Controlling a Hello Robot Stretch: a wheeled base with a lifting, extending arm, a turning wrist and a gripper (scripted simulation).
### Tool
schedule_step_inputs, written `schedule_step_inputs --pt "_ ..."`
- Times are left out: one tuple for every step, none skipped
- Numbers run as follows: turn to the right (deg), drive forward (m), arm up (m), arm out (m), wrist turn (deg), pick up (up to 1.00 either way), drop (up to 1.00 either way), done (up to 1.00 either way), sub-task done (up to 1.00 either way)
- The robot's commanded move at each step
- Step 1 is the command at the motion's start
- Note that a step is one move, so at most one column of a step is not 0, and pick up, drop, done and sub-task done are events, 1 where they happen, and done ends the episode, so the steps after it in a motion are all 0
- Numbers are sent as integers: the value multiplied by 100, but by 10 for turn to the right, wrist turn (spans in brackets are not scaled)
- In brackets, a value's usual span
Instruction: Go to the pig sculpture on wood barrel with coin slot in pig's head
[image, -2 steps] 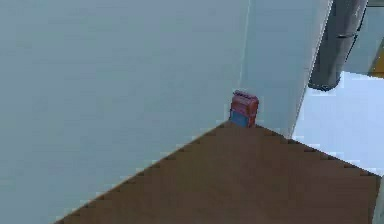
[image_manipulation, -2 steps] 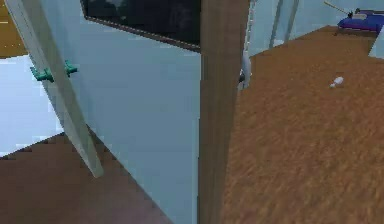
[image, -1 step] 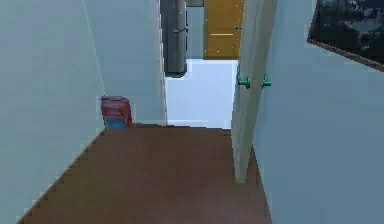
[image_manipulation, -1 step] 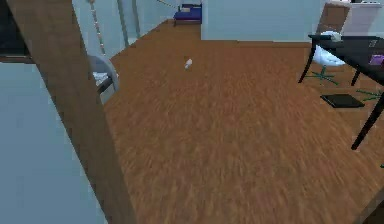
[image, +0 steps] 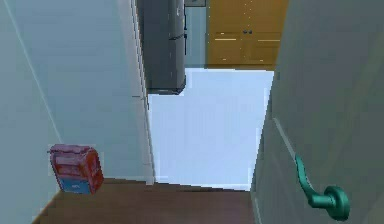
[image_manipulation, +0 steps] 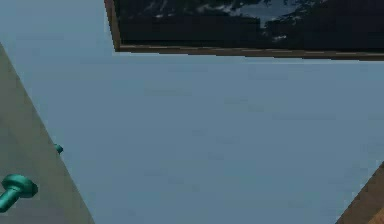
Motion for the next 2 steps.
schedule_step_inputs --pt "0 20 0 0 0 0 0 0 0" --pt "60 0 0 0 0 0 0 0 0"
